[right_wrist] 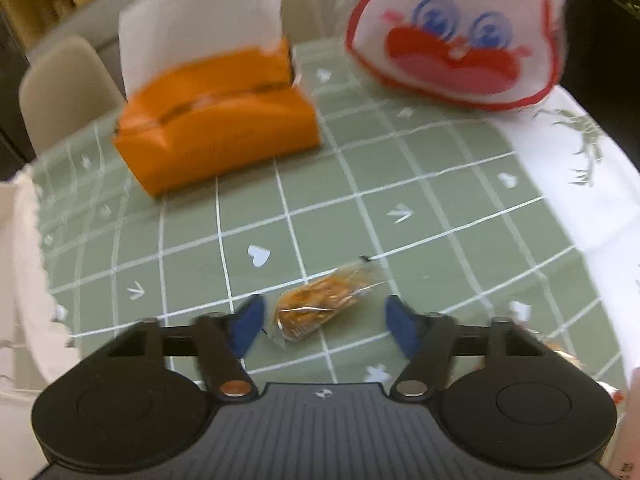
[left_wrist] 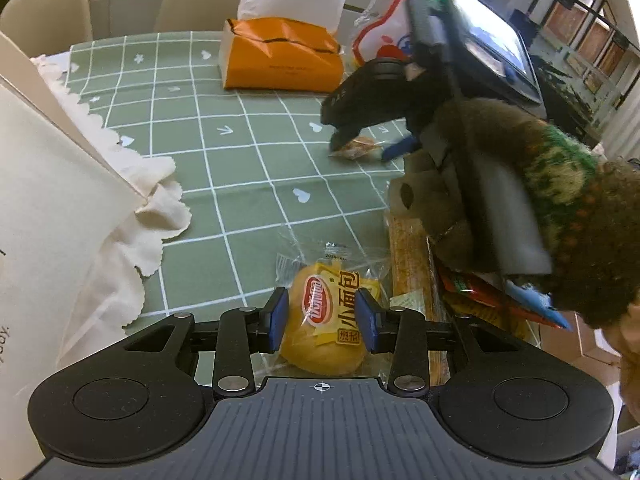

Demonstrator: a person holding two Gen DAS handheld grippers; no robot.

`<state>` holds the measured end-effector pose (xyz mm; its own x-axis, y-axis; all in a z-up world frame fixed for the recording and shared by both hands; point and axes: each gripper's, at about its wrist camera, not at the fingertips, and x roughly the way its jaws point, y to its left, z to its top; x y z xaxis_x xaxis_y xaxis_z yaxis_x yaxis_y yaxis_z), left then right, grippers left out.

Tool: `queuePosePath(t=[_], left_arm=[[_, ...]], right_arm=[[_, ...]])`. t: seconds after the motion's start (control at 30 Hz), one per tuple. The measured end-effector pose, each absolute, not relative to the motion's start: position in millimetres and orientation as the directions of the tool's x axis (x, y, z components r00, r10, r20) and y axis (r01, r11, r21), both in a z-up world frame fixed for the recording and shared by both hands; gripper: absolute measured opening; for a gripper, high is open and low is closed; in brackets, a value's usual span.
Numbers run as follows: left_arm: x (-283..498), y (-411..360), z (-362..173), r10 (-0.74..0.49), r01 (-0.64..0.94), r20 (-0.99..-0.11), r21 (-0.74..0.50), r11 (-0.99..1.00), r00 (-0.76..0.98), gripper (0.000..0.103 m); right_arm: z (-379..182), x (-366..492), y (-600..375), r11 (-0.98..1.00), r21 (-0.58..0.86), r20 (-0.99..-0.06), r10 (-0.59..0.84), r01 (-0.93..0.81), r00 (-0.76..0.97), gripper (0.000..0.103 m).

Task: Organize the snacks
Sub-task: 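Grasp the yellow bread bun with the left tool while the right tool grasps a small pastry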

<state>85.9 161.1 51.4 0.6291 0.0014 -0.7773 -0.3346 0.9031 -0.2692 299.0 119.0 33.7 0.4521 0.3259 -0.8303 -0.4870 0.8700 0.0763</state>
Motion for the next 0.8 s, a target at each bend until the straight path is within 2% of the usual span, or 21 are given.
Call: queuePosePath(t=[0.03,0.17,0.33,0.43,0.5,0.57,0.67,0.8], left_arm=[[84.8,160.1,51.8,-0.001,-0.328,-0.775,-0.268,0.906,0.631,0.041],[88.3,160.4,48.9,-0.01,-0.296,-0.772,-0.256,0.92,0.636,0.041],[99.1,159.5,48.0,-0.024,-0.229,-0.775,-0.216,0.949,0.631,0.043],[109.2,155.6,45.1,-0.027,-0.176,-0.781,-0.173,0.969,0.623,0.05],[117.7,150.4,42.9,-0.025,-0.143,-0.791,-0.141,0.98,0.611,0.055],[123.2,142.4,39.4,-0.016,-0.103,-0.809,-0.095,0.99,0.587,0.065],[122.2,133.7,32.5,0.02,-0.058,-0.82,-0.016,0.998,0.572,0.065],[109.0,137.6,32.8,0.009,-0.083,-0.822,-0.046,0.995,0.569,0.065]], right_arm=[[35.2,295.8,121.6,0.857,0.059,-0.833,0.324,-0.511,0.448,0.029],[62.2,275.2,99.0,0.825,0.081,-0.809,0.382,-0.559,0.446,0.028],[113.7,230.5,23.4,0.81,0.162,-0.753,0.471,-0.564,0.459,0.028],[128.4,195.4,-23.8,0.821,0.139,-0.738,0.458,-0.553,0.495,0.028],[131.5,170.2,-55.1,0.84,0.099,-0.734,0.424,-0.534,0.531,0.028],[131.2,148.5,-82.1,0.857,0.085,-0.732,0.399,-0.508,0.552,0.028],[123.3,118.1,-118.6,0.883,0.088,-0.74,0.368,-0.461,0.563,0.028],[96.9,80.8,-153.3,0.912,0.092,-0.761,0.324,-0.401,0.562,0.029]])
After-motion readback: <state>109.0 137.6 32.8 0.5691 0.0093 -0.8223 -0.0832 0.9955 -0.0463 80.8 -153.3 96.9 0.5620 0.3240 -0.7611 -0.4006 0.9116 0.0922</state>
